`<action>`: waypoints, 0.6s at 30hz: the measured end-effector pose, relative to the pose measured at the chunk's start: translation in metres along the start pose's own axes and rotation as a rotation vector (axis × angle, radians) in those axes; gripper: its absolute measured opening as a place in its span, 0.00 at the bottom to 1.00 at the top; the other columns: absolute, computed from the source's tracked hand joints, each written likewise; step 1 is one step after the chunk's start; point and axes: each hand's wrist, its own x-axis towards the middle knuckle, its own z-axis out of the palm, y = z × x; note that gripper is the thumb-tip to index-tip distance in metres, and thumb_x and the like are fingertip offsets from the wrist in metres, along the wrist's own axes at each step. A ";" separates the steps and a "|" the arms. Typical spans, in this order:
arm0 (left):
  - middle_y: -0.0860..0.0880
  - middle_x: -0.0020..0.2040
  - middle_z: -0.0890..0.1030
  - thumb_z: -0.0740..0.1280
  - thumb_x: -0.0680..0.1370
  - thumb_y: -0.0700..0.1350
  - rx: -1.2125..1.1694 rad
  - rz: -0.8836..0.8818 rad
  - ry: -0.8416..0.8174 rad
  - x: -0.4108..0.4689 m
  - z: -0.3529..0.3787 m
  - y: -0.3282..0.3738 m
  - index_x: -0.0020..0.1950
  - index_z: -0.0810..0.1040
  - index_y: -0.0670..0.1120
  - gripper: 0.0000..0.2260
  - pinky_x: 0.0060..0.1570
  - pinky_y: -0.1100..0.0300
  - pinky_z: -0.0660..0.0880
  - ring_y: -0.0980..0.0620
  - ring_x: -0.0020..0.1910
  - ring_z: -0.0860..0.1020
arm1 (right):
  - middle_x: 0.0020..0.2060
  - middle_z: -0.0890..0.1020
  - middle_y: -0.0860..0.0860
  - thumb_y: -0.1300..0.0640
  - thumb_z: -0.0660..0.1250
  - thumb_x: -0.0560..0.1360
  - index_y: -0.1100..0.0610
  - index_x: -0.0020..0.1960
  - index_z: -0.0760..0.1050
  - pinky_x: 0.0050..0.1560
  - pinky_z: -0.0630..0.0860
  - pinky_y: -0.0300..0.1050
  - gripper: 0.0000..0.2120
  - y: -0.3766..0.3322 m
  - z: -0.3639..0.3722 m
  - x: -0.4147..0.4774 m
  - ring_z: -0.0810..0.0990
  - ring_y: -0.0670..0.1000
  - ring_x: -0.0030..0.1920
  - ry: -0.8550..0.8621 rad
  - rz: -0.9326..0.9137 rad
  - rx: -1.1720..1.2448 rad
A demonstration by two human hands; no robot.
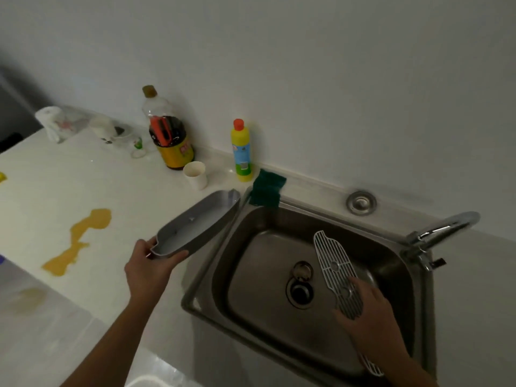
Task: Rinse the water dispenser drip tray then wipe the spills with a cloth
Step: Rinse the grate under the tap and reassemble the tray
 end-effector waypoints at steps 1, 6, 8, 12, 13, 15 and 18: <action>0.62 0.46 0.80 0.83 0.58 0.64 -0.008 -0.020 0.005 0.010 0.001 -0.007 0.52 0.72 0.58 0.31 0.38 0.64 0.76 0.61 0.45 0.80 | 0.71 0.72 0.53 0.49 0.81 0.66 0.49 0.75 0.67 0.62 0.73 0.51 0.41 -0.006 0.003 0.005 0.72 0.51 0.63 -0.014 -0.002 -0.018; 0.56 0.47 0.80 0.81 0.59 0.68 0.019 -0.057 0.005 0.041 0.011 -0.035 0.53 0.74 0.56 0.31 0.39 0.62 0.76 0.56 0.44 0.80 | 0.70 0.72 0.51 0.47 0.80 0.66 0.47 0.75 0.67 0.62 0.73 0.52 0.41 -0.023 0.014 0.026 0.71 0.49 0.63 -0.043 -0.057 -0.089; 0.55 0.45 0.80 0.80 0.61 0.68 0.115 -0.043 -0.038 0.048 0.015 -0.044 0.53 0.74 0.54 0.30 0.37 0.60 0.75 0.55 0.42 0.80 | 0.69 0.74 0.50 0.46 0.80 0.66 0.47 0.74 0.68 0.64 0.74 0.54 0.40 -0.028 0.017 0.030 0.72 0.48 0.62 -0.054 -0.081 -0.098; 0.50 0.43 0.80 0.78 0.65 0.69 0.409 0.039 -0.100 0.055 0.021 -0.055 0.49 0.73 0.50 0.28 0.40 0.52 0.79 0.49 0.40 0.80 | 0.67 0.75 0.49 0.45 0.79 0.66 0.48 0.73 0.68 0.64 0.76 0.57 0.39 -0.039 0.018 0.035 0.73 0.50 0.64 -0.056 -0.123 -0.149; 0.48 0.44 0.80 0.77 0.65 0.69 0.461 0.038 -0.099 0.056 0.021 -0.056 0.50 0.74 0.49 0.29 0.42 0.49 0.80 0.47 0.41 0.80 | 0.67 0.75 0.49 0.45 0.79 0.66 0.49 0.73 0.69 0.65 0.76 0.57 0.39 -0.041 0.018 0.036 0.73 0.50 0.65 -0.059 -0.135 -0.159; 0.45 0.49 0.79 0.77 0.65 0.70 0.519 0.013 -0.100 0.055 0.021 -0.055 0.54 0.75 0.46 0.32 0.47 0.46 0.80 0.44 0.45 0.78 | 0.68 0.75 0.49 0.45 0.79 0.66 0.49 0.73 0.69 0.66 0.75 0.57 0.38 -0.042 0.019 0.036 0.72 0.50 0.65 -0.054 -0.158 -0.170; 0.38 0.60 0.78 0.79 0.63 0.68 0.553 0.010 -0.049 0.048 0.022 -0.047 0.65 0.73 0.42 0.42 0.56 0.39 0.77 0.36 0.56 0.78 | 0.68 0.75 0.49 0.46 0.80 0.66 0.51 0.72 0.71 0.66 0.74 0.56 0.38 -0.042 0.019 0.036 0.71 0.50 0.66 -0.048 -0.168 -0.172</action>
